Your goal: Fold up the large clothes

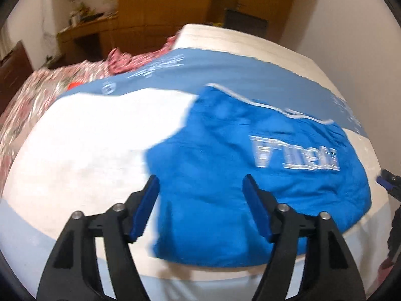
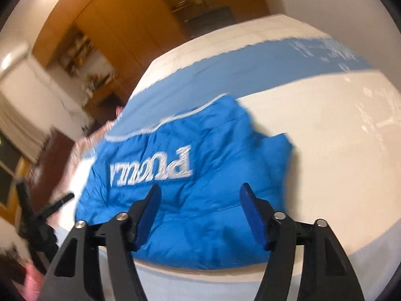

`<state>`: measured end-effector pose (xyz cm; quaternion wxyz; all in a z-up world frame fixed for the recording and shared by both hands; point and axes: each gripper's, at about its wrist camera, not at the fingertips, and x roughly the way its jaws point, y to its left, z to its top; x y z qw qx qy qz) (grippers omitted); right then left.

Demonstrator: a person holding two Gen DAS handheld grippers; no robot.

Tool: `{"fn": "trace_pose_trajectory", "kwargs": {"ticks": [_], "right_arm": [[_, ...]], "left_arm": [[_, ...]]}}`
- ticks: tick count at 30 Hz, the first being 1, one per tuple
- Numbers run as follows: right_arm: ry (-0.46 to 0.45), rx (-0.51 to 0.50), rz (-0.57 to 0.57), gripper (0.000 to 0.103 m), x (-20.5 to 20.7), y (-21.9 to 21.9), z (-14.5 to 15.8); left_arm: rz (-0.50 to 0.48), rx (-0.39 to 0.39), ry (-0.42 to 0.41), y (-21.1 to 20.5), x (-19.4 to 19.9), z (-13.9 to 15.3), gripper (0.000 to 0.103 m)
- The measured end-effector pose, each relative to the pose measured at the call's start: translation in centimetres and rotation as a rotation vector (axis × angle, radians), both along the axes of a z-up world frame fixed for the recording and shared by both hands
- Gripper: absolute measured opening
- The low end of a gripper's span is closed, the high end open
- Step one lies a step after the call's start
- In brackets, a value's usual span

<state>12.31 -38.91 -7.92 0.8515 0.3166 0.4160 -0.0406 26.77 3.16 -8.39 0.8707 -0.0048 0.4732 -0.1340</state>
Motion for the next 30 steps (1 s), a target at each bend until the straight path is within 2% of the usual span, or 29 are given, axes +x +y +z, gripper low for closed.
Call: {"fn": "trace_pose_trajectory", "kwargs": {"ticks": [4, 8, 13, 18, 21, 24, 26, 28, 30], "right_arm": [[0.07, 0.058, 0.027, 0.083, 1.3, -2.9, -2.2], [0.138, 0.135, 0.039, 0.086, 2.7, -4.3, -5.5], [0.174, 0.225, 0.043, 0.087, 4.4, -5.7, -8.6], [0.18, 0.287, 0.057, 0.089, 5.8, -6.4, -10.6], [0.164, 0.287, 0.077, 0.089, 6.6, -6.2, -10.6], [0.159, 0.274, 0.096, 0.088, 7.7, -5.6, -10.8], [0.167, 0.242, 0.101, 0.073, 8.0, -5.1, -10.5], [0.161, 0.242, 0.1, 0.047, 7.9, -4.8, -10.2], [0.133, 0.264, 0.097, 0.034, 7.4, -4.7, -9.3]], "left_arm": [[0.046, -0.043, 0.09, 3.5, 2.2, -1.9, 0.075], [0.043, -0.14, 0.173, 5.3, 3.2, -4.4, 0.077], [0.033, -0.283, 0.221, 5.9, 4.3, -6.3, 0.081], [0.025, -0.294, 0.24, 4.8, 6.2, -7.2, 0.082], [0.006, -0.307, 0.26, 3.7, 7.5, -7.9, 0.084], [0.006, -0.338, 0.314, 2.6, 8.7, -9.1, 0.084], [0.014, -0.338, 0.336, 1.8, 9.0, -9.3, 0.075], [0.007, -0.375, 0.342, 1.3, 8.9, -8.9, 0.039], [0.018, -0.381, 0.336, 1.0, 8.4, -8.0, 0.025]]}}
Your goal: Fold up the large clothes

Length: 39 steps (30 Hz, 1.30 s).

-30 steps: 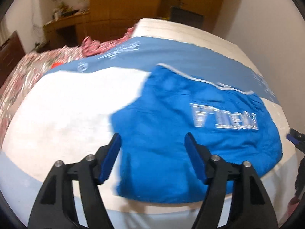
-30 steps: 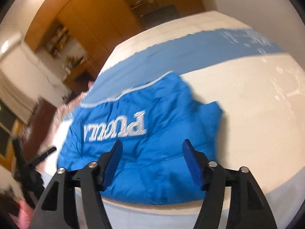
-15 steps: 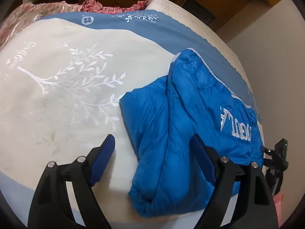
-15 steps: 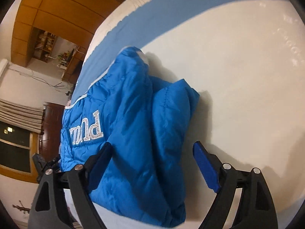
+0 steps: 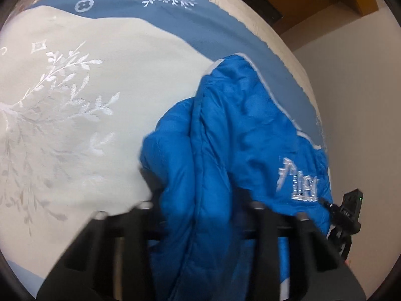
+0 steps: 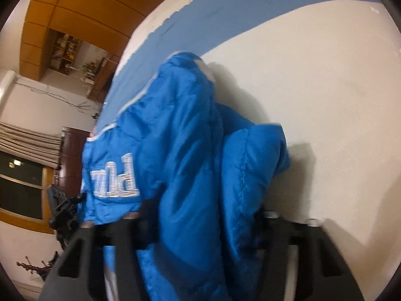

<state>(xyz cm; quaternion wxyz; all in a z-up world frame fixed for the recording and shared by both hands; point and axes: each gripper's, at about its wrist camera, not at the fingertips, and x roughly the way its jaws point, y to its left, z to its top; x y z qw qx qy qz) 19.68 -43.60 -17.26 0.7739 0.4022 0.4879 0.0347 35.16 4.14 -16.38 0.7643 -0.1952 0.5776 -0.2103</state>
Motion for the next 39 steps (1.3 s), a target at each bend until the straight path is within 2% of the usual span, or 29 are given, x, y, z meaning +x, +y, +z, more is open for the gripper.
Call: {"fn": "trace_pose_trajectory", "kwargs": {"ticks": [3, 7, 16, 22, 26, 29, 33, 35, 37, 39], "right_arm": [[-0.028, 0.005, -0.007, 0.025, -1.0, 0.2, 1.7], [-0.075, -0.018, 0.017, 0.021, -2.2, 1.2, 5.6], [-0.167, -0.055, 0.057, 0.02, -8.4, 4.4, 14.1], [-0.154, -0.056, 0.075, 0.02, -14.2, 7.0, 16.3], [-0.112, -0.048, 0.078, 0.02, -17.9, 9.1, 15.5], [-0.077, -0.047, 0.07, 0.02, -19.4, 10.2, 14.1], [-0.01, -0.056, 0.044, 0.02, -20.6, 10.9, 10.4], [0.03, -0.058, 0.019, 0.02, -20.5, 10.6, 8.3], [0.075, -0.059, -0.012, 0.02, -20.1, 9.9, 6.1], [0.115, -0.031, -0.051, 0.021, -20.1, 9.0, 3.5]], "left_arm": [[0.011, 0.029, -0.044, -0.4, -1.2, 1.9, 0.017], [0.003, 0.031, -0.114, -0.6, -3.2, 5.4, 0.014], [-0.057, 0.013, -0.221, 0.5, -10.3, 13.1, 0.014], [-0.08, 0.001, -0.218, 3.3, -16.7, 14.9, 0.014], [-0.096, 0.016, -0.185, 4.9, -19.7, 14.0, 0.014], [-0.103, 0.044, -0.151, 5.8, -21.9, 12.2, 0.015], [-0.099, 0.096, -0.123, 6.4, -23.1, 9.0, 0.016], [-0.105, 0.151, -0.112, 6.5, -23.5, 6.6, 0.017], [-0.106, 0.218, -0.114, 6.6, -23.5, 4.7, 0.02], [-0.108, 0.232, -0.114, 6.7, -23.6, 2.9, 0.025]]}}
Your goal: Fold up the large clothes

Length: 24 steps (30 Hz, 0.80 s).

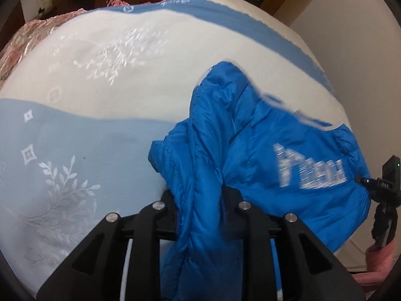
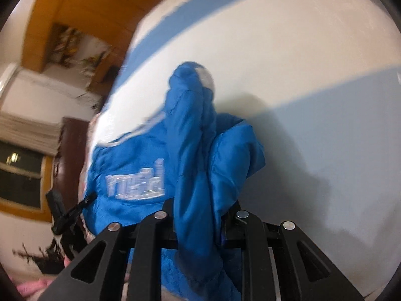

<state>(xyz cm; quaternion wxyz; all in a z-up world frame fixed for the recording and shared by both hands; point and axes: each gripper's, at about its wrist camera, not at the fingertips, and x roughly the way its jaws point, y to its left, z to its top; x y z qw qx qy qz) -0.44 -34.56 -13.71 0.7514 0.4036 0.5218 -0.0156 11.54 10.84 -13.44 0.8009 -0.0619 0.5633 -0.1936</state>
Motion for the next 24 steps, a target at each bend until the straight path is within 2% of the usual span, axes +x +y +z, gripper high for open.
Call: {"fn": "trace_pose_trajectory", "kwargs": {"ticks": [2, 5, 9, 13, 15, 17, 20, 23, 24], "right_arm": [[0.02, 0.04, -0.029, 0.024, -0.2, -0.6, -2.5], [0.015, 0.078, -0.063, 0.028, -0.7, -0.8, -4.3], [0.019, 0.036, -0.061, 0.031, -0.4, -0.4, -4.8], [0.035, 0.046, -0.064, 0.033, -0.2, -0.3, -4.3], [0.059, 0.034, -0.056, 0.041, -0.2, -0.4, -3.4], [0.063, -0.048, -0.033, 0.044, -0.5, -0.3, -1.7], [0.085, -0.252, 0.021, 0.045, -1.4, 0.8, 2.1], [0.04, -0.411, 0.121, 0.046, -2.5, 3.0, 5.6], [0.034, -0.436, 0.155, 0.044, -2.7, 3.8, 6.2]], "left_arm": [[0.01, -0.015, 0.029, 0.5, 0.2, -2.1, 0.031], [-0.002, -0.022, 0.008, 0.7, 0.3, -3.3, 0.036], [0.002, -0.017, 0.007, 0.6, 0.2, -3.6, 0.038], [0.017, -0.008, 0.03, 0.6, 0.4, -3.4, 0.039], [0.037, 0.009, 0.045, 0.8, 0.5, -2.3, 0.041], [0.055, 0.024, 0.035, 1.2, 0.1, -0.9, 0.041], [0.09, 0.053, -0.026, 1.9, -1.0, 2.2, 0.044], [0.085, 0.107, -0.091, 1.0, -2.5, 4.8, 0.044], [0.079, 0.111, -0.098, 0.3, -2.7, 5.5, 0.044]]}}
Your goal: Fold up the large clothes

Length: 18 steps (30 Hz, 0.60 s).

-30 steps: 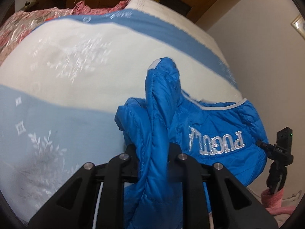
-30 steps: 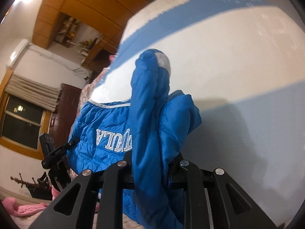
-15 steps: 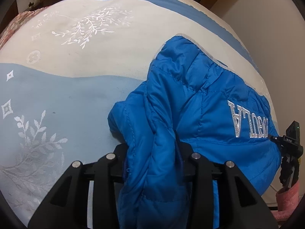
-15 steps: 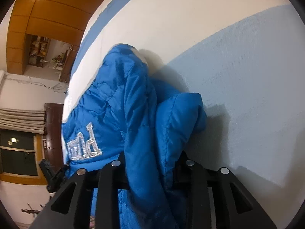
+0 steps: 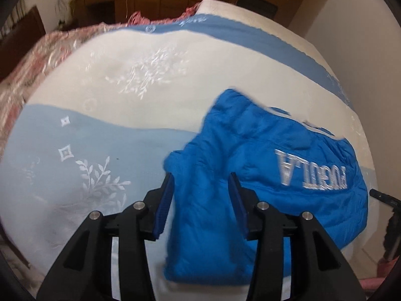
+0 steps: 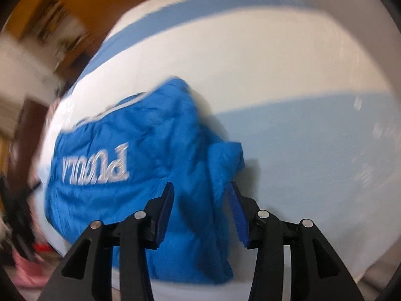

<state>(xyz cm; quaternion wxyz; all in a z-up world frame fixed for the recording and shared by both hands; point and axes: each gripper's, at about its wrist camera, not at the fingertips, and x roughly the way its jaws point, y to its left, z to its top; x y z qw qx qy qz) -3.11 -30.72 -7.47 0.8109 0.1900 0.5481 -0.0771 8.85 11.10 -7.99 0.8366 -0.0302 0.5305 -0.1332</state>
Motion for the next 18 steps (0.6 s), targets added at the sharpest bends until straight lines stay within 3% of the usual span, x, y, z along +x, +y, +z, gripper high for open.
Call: {"fn": "trace_pose_trajectory", "kwargs": {"ticks": [5, 11, 14, 18], "right_arm": [[0.052, -0.052, 0.152, 0.032, -0.9, 4.1, 0.3], [0.105, -0.036, 0.155, 0.03, -1.9, 3.9, -2.5], [0.128, -0.029, 0.136, 0.024, -1.9, 3.7, -4.4], [0.123, -0.012, 0.128, 0.023, -2.2, 3.6, -6.6]], "left_arm": [[-0.045, -0.001, -0.005, -5.4, -3.1, 0.4, 0.044], [-0.051, 0.029, 0.048, -8.6, -5.5, -2.9, 0.045], [-0.046, 0.058, 0.078, -8.7, -5.9, -4.9, 0.045], [-0.068, 0.071, 0.058, -8.8, -6.2, -6.5, 0.045]]}}
